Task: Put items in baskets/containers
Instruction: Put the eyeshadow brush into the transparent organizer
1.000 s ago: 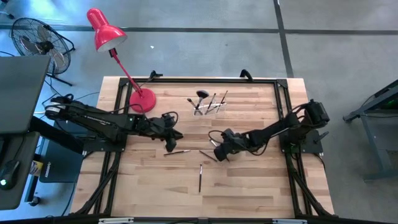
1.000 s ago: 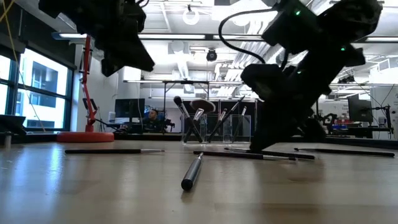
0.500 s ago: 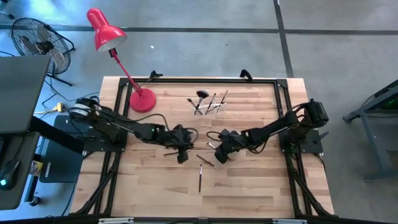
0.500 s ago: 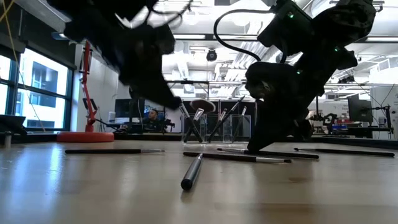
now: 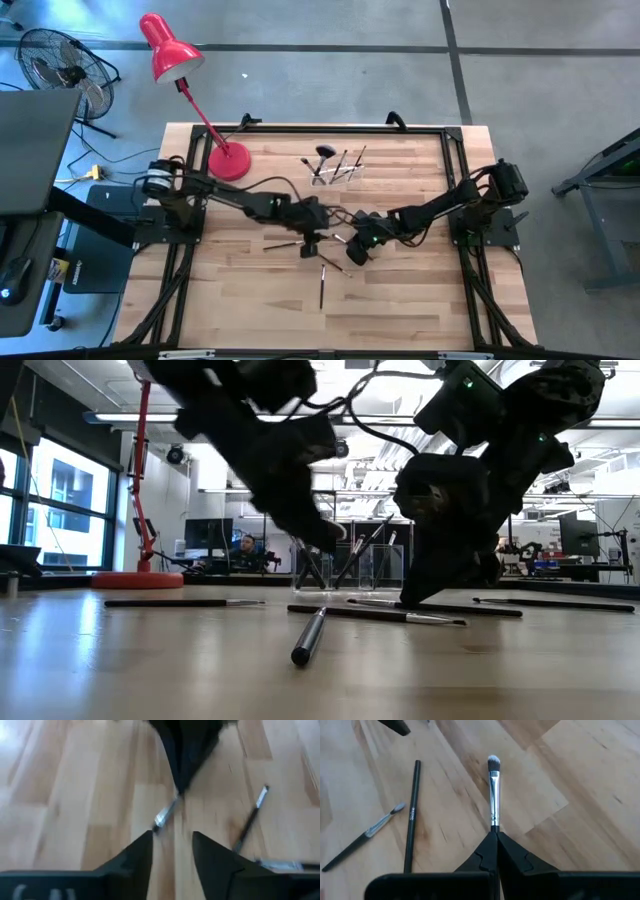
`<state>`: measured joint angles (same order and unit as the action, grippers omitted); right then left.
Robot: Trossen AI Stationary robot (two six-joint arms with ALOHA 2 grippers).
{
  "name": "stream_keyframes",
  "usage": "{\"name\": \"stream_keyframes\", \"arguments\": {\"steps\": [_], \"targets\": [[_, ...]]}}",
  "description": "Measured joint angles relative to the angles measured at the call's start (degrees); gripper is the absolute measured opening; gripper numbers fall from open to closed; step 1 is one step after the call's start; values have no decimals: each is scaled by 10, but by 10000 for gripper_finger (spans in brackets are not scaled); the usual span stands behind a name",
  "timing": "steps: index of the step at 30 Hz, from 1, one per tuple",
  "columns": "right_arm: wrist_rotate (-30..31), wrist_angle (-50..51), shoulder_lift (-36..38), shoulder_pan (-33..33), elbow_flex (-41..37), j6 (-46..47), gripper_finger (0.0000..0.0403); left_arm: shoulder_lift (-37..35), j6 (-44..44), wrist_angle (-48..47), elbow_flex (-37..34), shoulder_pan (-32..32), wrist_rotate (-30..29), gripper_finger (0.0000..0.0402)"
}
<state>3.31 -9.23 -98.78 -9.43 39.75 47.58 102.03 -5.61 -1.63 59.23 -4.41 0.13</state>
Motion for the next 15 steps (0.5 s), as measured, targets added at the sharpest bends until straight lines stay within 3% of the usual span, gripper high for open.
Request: {"name": "stream_keyframes", "arguments": {"steps": [6,15], "targets": [[-3,-5,0,0,0,-1,0,39,44,-10,22,24,13,181],[-4,-17,0,0,0,-1,0,81,135,4,21,29,27,188]]}}
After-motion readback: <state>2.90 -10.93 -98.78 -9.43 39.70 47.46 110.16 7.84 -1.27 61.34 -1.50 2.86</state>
